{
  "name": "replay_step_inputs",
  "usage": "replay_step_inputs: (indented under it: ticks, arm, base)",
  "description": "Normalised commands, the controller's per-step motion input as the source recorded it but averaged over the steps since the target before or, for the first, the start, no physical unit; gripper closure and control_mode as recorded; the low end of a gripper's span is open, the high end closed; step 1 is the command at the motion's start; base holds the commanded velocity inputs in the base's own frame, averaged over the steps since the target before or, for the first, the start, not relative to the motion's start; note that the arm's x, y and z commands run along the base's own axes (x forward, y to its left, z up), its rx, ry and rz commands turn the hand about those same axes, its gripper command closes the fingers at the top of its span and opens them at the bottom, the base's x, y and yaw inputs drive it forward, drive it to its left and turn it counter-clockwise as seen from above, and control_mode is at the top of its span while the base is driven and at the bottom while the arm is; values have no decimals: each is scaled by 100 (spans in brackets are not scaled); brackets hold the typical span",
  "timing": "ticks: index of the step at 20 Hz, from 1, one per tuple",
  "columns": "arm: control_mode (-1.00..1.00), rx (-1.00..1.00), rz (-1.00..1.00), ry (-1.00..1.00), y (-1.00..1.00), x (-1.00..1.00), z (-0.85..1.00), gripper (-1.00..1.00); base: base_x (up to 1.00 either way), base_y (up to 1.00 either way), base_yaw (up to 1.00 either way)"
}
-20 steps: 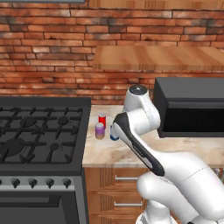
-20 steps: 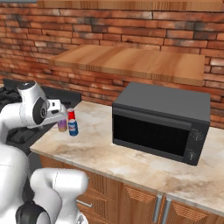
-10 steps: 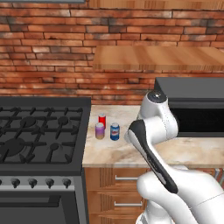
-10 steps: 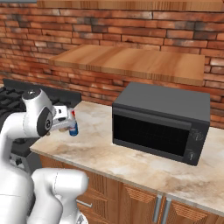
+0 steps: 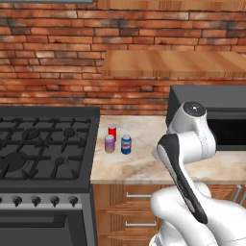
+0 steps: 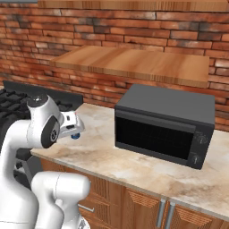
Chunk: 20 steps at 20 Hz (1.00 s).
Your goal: Four empty soda cans are scattered around the kitchen. Gather all the cans and cluster them next to the stove for recycling.
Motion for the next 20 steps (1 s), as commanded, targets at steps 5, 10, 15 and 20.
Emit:
replay_step_inputs:
  ticks: [5,10,15,20]
  arm:
    - [-100,0,-7,-10,-17,0,17,-100]
    - [-100,1,-10,-14,-3,0,15,-100]
    - [-100,7,-5,-11,-4,-6,18,-100]
    - [-100,14,0,-4,-11,-8,16,-100]
  base:
    - [0,0,0]
    - [0,0,0]
    - [0,0,0]
    - [0,0,0]
